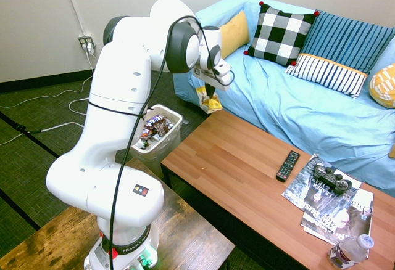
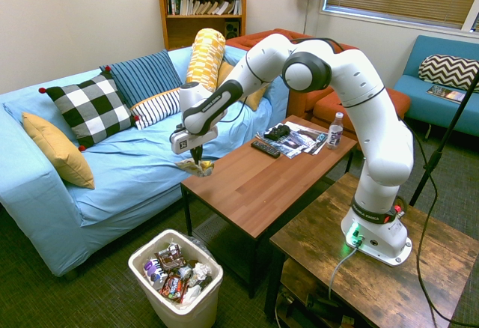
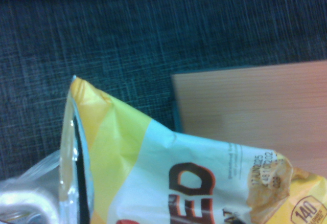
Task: Throw the chip bag in the trash bin
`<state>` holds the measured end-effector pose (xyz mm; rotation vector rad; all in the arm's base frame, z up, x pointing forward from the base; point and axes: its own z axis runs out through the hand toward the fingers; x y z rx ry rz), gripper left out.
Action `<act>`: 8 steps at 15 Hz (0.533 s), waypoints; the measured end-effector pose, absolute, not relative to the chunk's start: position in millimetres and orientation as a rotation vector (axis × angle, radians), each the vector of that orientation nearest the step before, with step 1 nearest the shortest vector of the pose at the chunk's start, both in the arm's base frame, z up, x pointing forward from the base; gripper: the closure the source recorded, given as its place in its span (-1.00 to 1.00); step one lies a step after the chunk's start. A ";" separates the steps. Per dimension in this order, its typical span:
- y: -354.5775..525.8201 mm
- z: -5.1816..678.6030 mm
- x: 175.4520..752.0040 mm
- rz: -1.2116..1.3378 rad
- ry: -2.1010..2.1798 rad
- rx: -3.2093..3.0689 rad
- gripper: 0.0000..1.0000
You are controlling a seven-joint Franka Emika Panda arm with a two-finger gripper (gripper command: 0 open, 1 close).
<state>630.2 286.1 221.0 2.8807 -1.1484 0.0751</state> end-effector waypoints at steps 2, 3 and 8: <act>354.7 205.5 609.9 0.079 -1.022 2.882 1.00; 382.3 194.5 598.8 0.079 -0.969 2.880 1.00; 468.6 145.9 543.7 0.064 -0.776 2.869 1.00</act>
